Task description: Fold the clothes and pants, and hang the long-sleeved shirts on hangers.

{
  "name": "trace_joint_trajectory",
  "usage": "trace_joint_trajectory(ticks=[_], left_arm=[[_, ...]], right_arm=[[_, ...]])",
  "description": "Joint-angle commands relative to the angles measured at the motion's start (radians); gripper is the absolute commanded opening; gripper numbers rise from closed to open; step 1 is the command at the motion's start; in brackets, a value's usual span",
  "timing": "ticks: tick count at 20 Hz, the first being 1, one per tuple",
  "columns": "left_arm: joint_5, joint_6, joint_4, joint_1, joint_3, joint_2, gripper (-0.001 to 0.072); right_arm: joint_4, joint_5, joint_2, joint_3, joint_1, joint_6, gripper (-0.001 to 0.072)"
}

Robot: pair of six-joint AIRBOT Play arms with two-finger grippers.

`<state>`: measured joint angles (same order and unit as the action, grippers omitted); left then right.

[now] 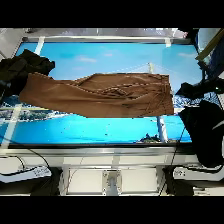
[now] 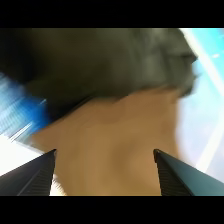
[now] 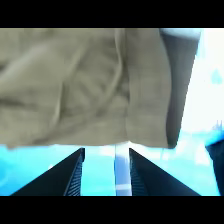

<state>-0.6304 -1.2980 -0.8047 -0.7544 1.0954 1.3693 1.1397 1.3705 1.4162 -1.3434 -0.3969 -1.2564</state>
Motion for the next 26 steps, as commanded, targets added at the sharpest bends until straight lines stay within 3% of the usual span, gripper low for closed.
trace_joint_trajectory(ticks=[1, 3, 6, 14, 23, 25, 26], left_arm=[[0.013, 0.005, 0.007, -0.121, -0.228, -0.115, 0.0704], [0.111, 0.005, 0.043, -0.092, -0.257, -0.095, 0.0704], [0.257, 0.005, 0.124, -0.012, -0.250, -0.018, 0.0701], [0.276, 0.005, 0.136, 0.153, -0.064, 0.220, 0.0700], [0.107, 0.005, 0.136, 0.005, -0.064, 0.224, 0.0700], [0.137, 0.006, 0.179, 0.037, -0.064, 0.233, 0.0659], [0.166, 0.006, 0.182, 0.060, -0.064, 0.238, 0.0606]], right_arm=[[-0.019, 0.001, -0.098, 0.154, -0.035, 0.012, 0.0342], [-0.117, -0.105, -0.137, 0.238, -0.028, 0.013, 0.0452], [-0.210, -0.197, -0.138, 0.246, -0.014, 0.019, 0.0451], [-0.227, -0.188, -0.138, 0.246, 0.024, 0.019, 0.0450], [-0.222, -0.199, -0.138, 0.246, 0.024, 0.019, 0.0449], [-0.222, -0.211, -0.138, 0.246, 0.024, 0.019, 0.0449], [-0.222, -0.209, -0.138, 0.246, 0.025, 0.019, 0.0448]])
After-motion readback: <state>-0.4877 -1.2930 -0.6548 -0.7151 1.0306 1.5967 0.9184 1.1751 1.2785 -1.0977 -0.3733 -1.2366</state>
